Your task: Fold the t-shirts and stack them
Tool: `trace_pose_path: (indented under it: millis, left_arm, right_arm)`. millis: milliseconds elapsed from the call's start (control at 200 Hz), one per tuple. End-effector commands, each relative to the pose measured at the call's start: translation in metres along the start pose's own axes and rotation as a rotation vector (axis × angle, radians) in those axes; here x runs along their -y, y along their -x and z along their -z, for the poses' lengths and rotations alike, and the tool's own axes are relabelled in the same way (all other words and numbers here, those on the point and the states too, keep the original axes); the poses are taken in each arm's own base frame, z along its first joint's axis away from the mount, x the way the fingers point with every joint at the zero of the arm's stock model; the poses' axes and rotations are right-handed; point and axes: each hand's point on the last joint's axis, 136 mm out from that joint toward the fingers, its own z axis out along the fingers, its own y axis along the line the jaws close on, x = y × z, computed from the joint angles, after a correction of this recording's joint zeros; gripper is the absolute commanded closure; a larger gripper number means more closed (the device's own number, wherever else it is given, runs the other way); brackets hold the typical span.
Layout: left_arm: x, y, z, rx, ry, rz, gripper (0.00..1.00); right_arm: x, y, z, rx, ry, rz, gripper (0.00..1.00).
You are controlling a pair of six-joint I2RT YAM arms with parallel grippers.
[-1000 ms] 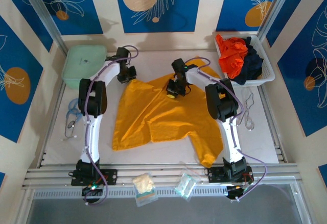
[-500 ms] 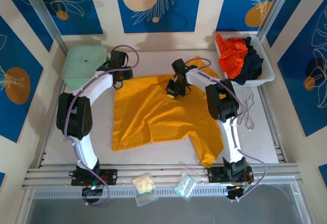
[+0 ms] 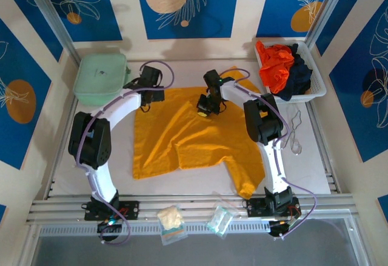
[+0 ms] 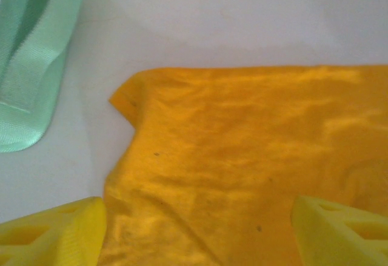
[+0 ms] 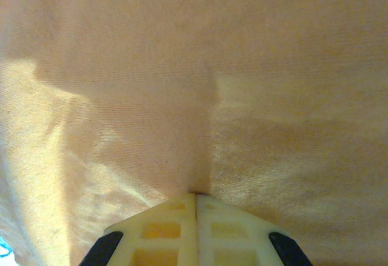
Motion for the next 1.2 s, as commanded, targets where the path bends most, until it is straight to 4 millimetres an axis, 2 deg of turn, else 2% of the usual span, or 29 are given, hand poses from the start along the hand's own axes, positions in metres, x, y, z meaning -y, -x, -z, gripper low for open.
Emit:
trace_pose_path:
  millis: [0, 145, 305, 535, 690, 790, 856, 936, 1016, 1121, 1196]
  left_arm:
    - [0.004, -0.040, -0.009, -0.112, 0.020, -0.019, 0.24]
    - [0.004, -0.091, -0.033, -0.254, 0.049, 0.035, 0.28]
    - [0.023, -0.133, -0.044, -0.369, -0.005, 0.079, 0.29]
    - [0.077, -0.176, -0.048, -0.529, -0.181, 0.148, 0.30]
    - [0.123, -0.194, -0.031, -0.618, -0.338, 0.197, 0.32]
    - [0.131, -0.189, -0.016, -0.626, -0.366, 0.198, 0.28]
    - [0.123, -0.177, -0.007, -0.603, -0.330, 0.181, 0.21]
    - [0.103, -0.155, 0.007, -0.562, -0.236, 0.127, 0.16]
    - [0.081, -0.130, 0.020, -0.529, -0.151, 0.095, 0.15]
    - [0.047, -0.105, 0.031, -0.489, -0.053, 0.091, 0.21]
    - [0.022, -0.095, 0.028, -0.479, -0.001, 0.114, 0.27]
  right_arm:
    - [0.010, -0.012, -0.012, -0.063, -0.054, -0.019, 1.00]
    - [0.007, -0.013, -0.009, -0.060, -0.048, -0.013, 1.00]
    - [0.012, -0.015, -0.008, -0.061, -0.052, -0.020, 1.00]
    - [0.013, -0.015, -0.003, -0.052, -0.050, -0.022, 1.00]
    - [0.019, -0.013, 0.004, -0.038, -0.059, -0.030, 1.00]
    - [0.021, -0.011, 0.010, -0.028, -0.054, -0.032, 1.00]
    - [0.023, -0.011, 0.011, -0.026, -0.054, -0.033, 1.00]
    - [0.021, -0.011, 0.013, -0.025, -0.049, -0.030, 1.00]
    - [0.021, -0.012, 0.013, -0.027, -0.046, -0.028, 1.00]
    - [0.020, -0.013, 0.013, -0.028, -0.041, -0.023, 1.00]
    - [0.019, -0.014, 0.012, -0.030, -0.038, -0.021, 1.00]
